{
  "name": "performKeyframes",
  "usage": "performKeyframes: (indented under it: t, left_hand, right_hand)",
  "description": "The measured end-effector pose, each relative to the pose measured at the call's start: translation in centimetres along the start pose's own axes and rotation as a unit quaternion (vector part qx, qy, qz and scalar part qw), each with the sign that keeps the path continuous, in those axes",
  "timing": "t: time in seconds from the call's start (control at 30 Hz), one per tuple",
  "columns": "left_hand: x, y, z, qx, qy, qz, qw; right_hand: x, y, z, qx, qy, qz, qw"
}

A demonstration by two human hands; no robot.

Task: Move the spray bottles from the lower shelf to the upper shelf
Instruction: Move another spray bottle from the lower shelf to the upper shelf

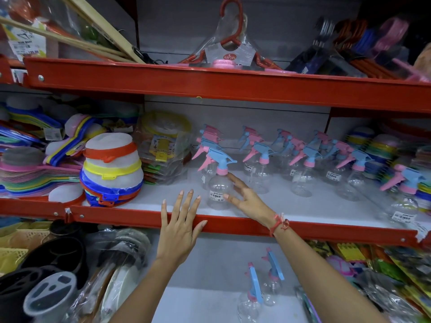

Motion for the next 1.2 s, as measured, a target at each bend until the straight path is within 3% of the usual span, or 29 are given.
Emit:
performKeyframes:
  t: [0.2, 0.33, 0.43, 0.57, 0.8, 0.97, 1.2]
  left_hand:
    - [-0.7, 0.4, -0.7, -0.015, -0.014, -0.029, 0.999]
    - [-1.1, 1.1, -2.3, -0.024, -0.008, -0.037, 0.999]
    - [-1.1, 1.8, -2.9, -0.019, -0.013, -0.033, 0.999]
    - [-0.7, 2.4, -2.5, -0.02, -0.017, -0.039, 0.999]
    - [-0.3, 3.2, -1.9, -0.022, 0.003, -0.055, 0.998]
    - [-0.2, 3.4, -1.8, -0.025, 0.008, -0.064, 0.998]
    - [-0.2, 3.5, -1.8, -0.03, 0.004, -0.053, 0.998]
  right_hand:
    - [-6.0, 0.6, 0.7, -0.053, -0.063, -0.288, 0.954]
    - [-11.1, 2.2, -1.6, -0.101, -0.078, -0.356, 0.926]
    - [-14.3, 4.0, -5.4, -0.125, -0.037, -0.343, 0.93]
    - [-18.4, 7.1, -11.5, -0.125, 0.07, -0.26, 0.955]
    - [-20.9, 12.4, -18.9, -0.072, 0.279, -0.114, 0.951]
    - [-19.7, 14.1, -20.2, -0.059, 0.302, -0.064, 0.949]
    - [-20.7, 12.8, -18.7, -0.015, 0.27, -0.111, 0.956]
Point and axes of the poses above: each hand's wrist, its own x-axis towards the middle knuckle, its own y-axis out of the palm, z = x × y, the point moved 4 cm from there along x, towards the middle knuckle, and after that the axes turned 10 degrees about -x, right-handed, at the moved point
